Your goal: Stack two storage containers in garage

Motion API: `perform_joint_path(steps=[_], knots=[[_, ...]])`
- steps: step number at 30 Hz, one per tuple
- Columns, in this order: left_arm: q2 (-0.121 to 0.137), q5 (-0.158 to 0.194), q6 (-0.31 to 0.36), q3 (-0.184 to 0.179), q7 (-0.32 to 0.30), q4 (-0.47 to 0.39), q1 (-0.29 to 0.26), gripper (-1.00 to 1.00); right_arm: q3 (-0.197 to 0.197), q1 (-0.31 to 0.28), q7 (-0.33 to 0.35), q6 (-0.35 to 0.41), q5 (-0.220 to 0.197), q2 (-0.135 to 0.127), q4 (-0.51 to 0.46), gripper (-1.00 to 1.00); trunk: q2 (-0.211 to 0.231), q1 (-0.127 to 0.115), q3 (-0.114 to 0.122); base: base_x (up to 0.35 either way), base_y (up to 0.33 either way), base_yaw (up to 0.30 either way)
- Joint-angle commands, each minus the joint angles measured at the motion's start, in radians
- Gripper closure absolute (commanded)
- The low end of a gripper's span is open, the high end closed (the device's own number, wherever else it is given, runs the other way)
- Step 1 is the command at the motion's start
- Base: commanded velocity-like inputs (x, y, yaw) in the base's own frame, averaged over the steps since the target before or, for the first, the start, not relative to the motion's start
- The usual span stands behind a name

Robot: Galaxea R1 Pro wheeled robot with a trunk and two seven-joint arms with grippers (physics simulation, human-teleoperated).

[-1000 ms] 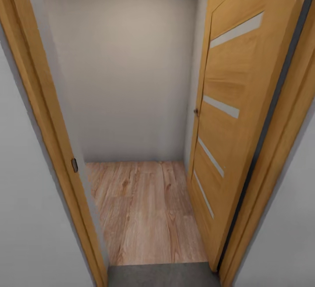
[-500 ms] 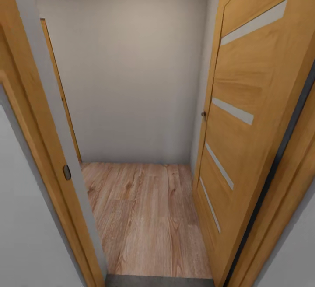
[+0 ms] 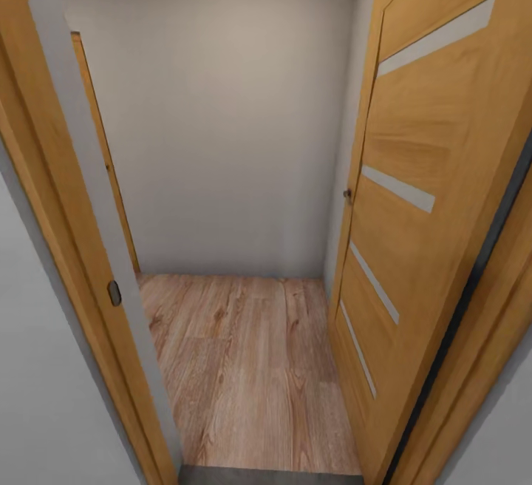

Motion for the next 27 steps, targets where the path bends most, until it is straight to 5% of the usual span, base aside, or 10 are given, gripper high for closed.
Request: perform_joint_path(steps=[1, 27], knots=[[0.001, 0.008, -0.003, -0.008, 0.002, 0.001, -0.001, -1.0, 0.009, -0.001, -0.001, -0.006, -0.01, 0.0, 0.003, -1.0, -0.001, 0.0, -0.001, 0.22, 0.0, 0.0], [0.002, 0.009, 0.008, -0.008, 0.002, 0.001, -0.001, -1.0, 0.009, -0.001, -0.001, -0.007, -0.011, 0.0, 0.003, -1.0, -0.001, 0.0, -0.001, 0.313, -0.05, 0.0]])
